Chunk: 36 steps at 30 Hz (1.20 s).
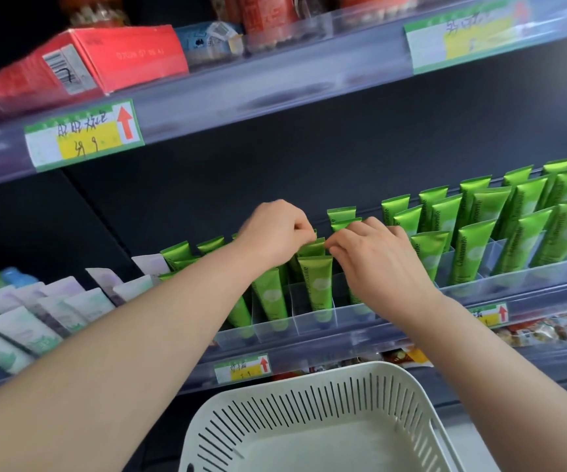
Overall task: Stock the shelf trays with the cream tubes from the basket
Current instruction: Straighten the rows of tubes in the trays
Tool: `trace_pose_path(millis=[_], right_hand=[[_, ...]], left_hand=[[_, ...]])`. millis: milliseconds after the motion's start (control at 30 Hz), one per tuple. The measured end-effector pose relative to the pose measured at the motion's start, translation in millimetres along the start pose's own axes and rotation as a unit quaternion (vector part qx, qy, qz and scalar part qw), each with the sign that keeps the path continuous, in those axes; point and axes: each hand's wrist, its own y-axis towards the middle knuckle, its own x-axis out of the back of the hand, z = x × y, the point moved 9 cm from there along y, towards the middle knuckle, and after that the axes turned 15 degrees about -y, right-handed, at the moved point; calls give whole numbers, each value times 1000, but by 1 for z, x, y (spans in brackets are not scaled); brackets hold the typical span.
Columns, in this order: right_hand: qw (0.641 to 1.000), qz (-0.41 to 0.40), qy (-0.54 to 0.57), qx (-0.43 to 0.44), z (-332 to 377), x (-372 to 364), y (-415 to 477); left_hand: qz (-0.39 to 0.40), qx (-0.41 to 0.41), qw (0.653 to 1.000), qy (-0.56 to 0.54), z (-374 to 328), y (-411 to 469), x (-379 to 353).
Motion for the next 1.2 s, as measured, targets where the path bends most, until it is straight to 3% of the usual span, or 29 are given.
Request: trace_pose_path(millis=[133, 333, 533, 733, 1000, 1200], right_hand=[[1000, -12, 8, -8, -3, 1, -1], [1000, -3, 5, -14, -7, 1, -2], [1000, 15, 10, -11, -9, -2, -1], [1000, 16, 11, -7, -8, -1, -1], [999, 33, 8, 7, -6, -7, -3], [999, 32, 16, 5, -9, -7, -3]], left_hand=[[-48, 10, 999, -12, 6, 5, 19], [-4, 4, 997, 72, 5, 13, 2], [5, 18, 997, 68, 7, 18, -3], [-56, 18, 998, 34, 6, 23, 18], [-12, 38, 993, 114, 13, 31, 5], [-42, -5, 992, 117, -1, 39, 4]])
